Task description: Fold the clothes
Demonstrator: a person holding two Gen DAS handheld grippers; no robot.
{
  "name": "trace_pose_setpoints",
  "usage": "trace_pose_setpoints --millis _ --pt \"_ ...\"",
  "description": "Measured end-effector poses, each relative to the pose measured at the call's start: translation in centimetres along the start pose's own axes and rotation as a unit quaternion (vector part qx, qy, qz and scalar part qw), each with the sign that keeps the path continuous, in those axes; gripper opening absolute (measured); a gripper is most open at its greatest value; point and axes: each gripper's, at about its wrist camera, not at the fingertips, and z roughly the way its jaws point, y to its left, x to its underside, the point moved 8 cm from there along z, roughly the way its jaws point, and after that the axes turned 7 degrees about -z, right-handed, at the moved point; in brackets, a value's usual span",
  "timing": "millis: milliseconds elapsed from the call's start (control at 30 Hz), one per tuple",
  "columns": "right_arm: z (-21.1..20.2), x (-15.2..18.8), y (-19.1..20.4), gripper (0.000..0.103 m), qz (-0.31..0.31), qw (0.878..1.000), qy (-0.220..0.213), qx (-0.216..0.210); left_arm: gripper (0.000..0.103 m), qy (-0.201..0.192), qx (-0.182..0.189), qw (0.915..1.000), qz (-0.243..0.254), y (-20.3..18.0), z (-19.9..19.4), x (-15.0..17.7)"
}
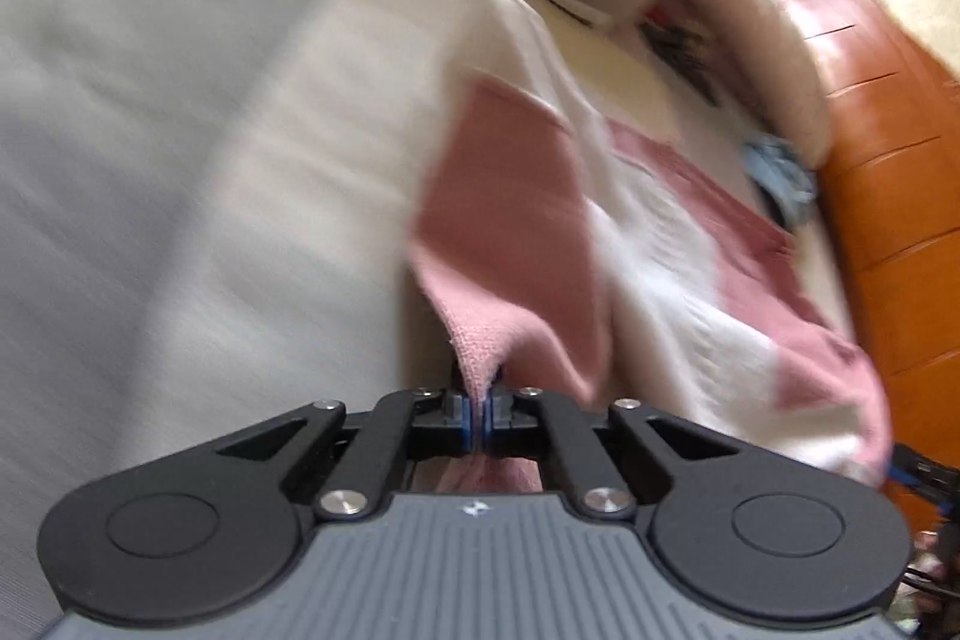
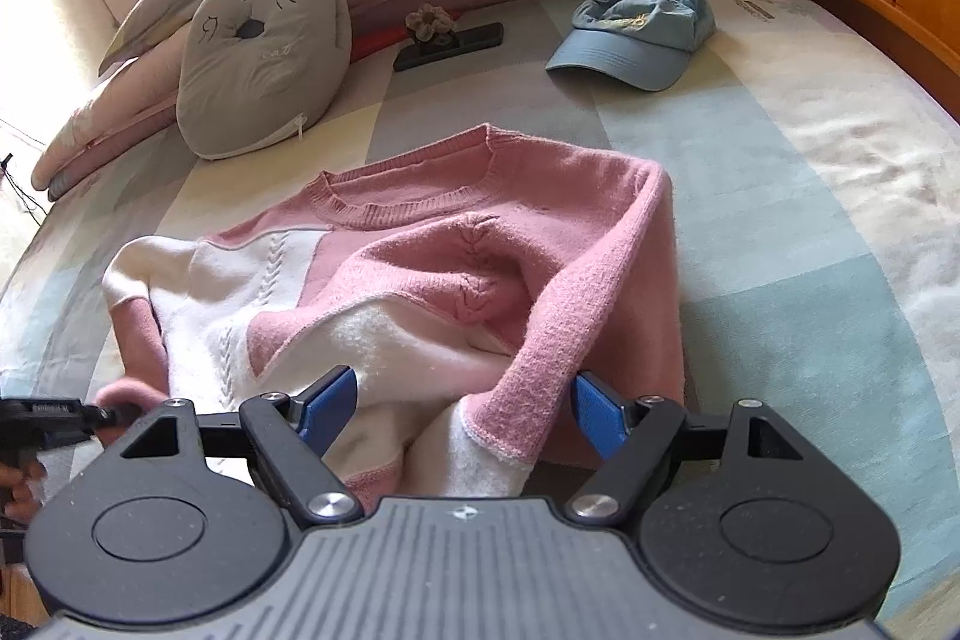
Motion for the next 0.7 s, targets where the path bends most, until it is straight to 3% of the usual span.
trace_pose_setpoints --millis 267,533,700 --pt "-0.3 -0.4 0.3 0.082 -0.007 1.000 -0.007 0.014 0.004 -0.041 -0.141 0.9889 0.023 6.3 -3.5 -8.4" --pt "-0.7 -0.9 0.5 0.082 -0.014 0.999 -0.013 0.031 0.004 -0.050 -0.214 0.9747 0.040 10.4 -4.8 -13.9" --pt "-0.6 -1.4 1.2 0.082 -0.025 0.999 -0.001 0.030 0.004 -0.018 -0.254 0.9635 0.084 10.8 -3.8 -16.0"
